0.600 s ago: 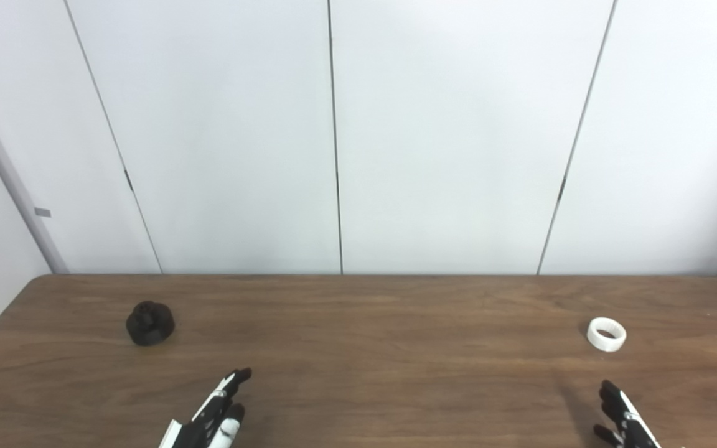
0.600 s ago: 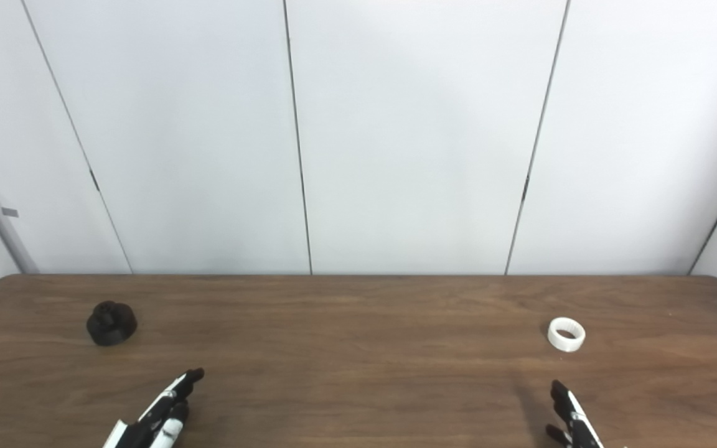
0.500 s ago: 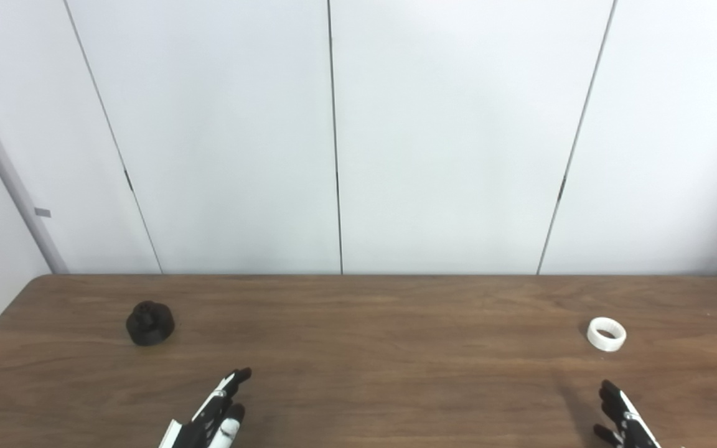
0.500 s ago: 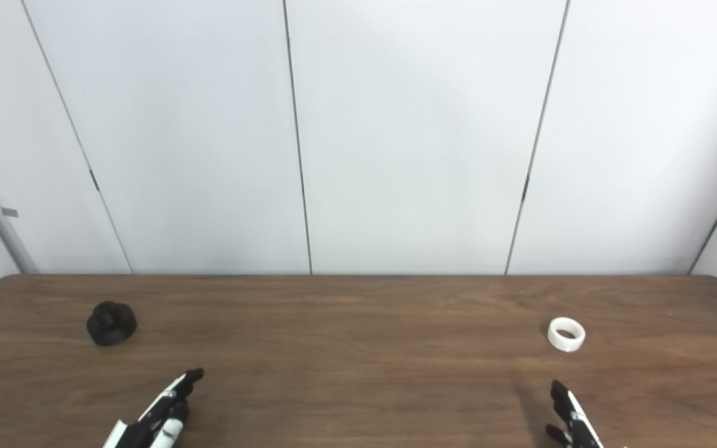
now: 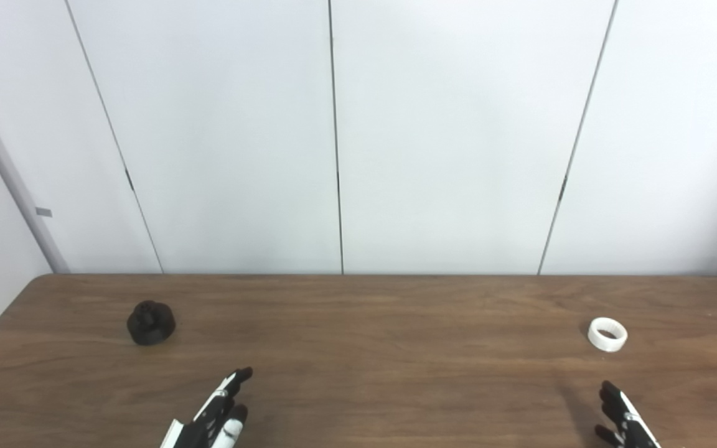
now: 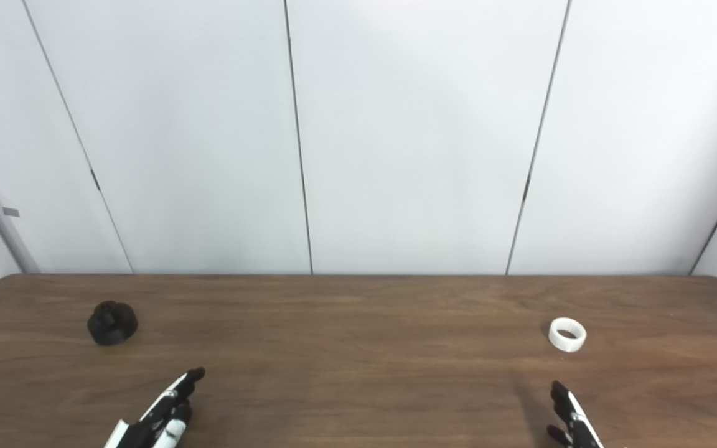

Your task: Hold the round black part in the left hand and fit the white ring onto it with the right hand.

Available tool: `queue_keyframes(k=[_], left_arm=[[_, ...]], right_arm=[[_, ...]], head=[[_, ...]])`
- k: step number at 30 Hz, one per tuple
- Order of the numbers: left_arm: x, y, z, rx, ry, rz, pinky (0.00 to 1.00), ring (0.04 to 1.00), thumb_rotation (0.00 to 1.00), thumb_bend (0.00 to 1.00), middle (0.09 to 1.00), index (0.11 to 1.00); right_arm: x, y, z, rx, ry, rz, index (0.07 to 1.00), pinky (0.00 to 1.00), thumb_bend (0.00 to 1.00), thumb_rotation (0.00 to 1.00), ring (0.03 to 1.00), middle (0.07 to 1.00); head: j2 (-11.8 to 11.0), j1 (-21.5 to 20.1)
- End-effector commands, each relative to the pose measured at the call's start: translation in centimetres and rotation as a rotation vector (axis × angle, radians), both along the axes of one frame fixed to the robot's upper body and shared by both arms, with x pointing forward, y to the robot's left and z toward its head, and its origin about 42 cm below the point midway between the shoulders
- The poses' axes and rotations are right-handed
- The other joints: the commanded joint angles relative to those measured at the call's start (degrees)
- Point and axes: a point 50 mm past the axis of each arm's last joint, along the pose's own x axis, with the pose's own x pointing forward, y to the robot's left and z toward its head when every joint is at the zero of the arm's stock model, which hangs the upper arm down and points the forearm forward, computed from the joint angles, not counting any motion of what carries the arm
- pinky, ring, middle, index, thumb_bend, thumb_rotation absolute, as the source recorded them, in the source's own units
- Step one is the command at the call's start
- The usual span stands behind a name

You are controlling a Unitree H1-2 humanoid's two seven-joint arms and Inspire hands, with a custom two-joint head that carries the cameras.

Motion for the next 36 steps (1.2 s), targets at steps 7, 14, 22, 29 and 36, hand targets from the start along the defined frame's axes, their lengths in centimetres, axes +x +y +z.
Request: queue_keyframes(k=[7, 14, 22, 29, 36], left_arm=[[0.0, 0.6, 4.2, 0.077, -0.166, 0.158, 0.97, 0.994, 0.43, 0.53, 1.0, 0.922], [0.6, 4.0, 7.3, 0.373, -0.367, 0.41, 0.96, 0.989, 0.3, 0.63, 0.977, 0.826], [1.9, 8.6, 10.2, 0.637, -0.292, 0.693, 1.0, 1.0, 0.33, 0.87, 1.0, 0.797], [4.3, 11.7, 12.2, 0.748, -0.119, 0.785, 1.0, 1.0, 0.35, 0.99, 1.0, 0.773], [7.3, 15.2, 14.9, 0.877, 0.089, 0.662, 1.0, 1.0, 0.28, 1.0, 1.0, 0.749]], right_arm=[[-0.7, -1.9, 1.5, 0.01, -0.019, 0.002, 1.0, 0.97, 0.46, 0.67, 1.0, 1.0], [-0.8, -3.2, 1.5, 0.034, -0.001, 0.007, 1.0, 1.0, 0.44, 0.69, 1.0, 1.0], [-0.6, -4.3, 1.4, 0.024, -0.002, -0.002, 1.0, 0.97, 0.5, 0.7, 1.0, 1.0], [-0.6, -5.3, 1.2, 0.011, 0.015, -0.024, 1.0, 0.94, 0.62, 0.74, 1.0, 1.0], [-0.9, -6.1, 1.4, 0.003, 0.03, -0.018, 1.0, 0.95, 0.67, 0.78, 1.0, 1.0]], head=[[2.2, 5.8], [2.5, 11.1], [2.0, 16.2], [1.8, 20.2], [1.5, 23.0]])
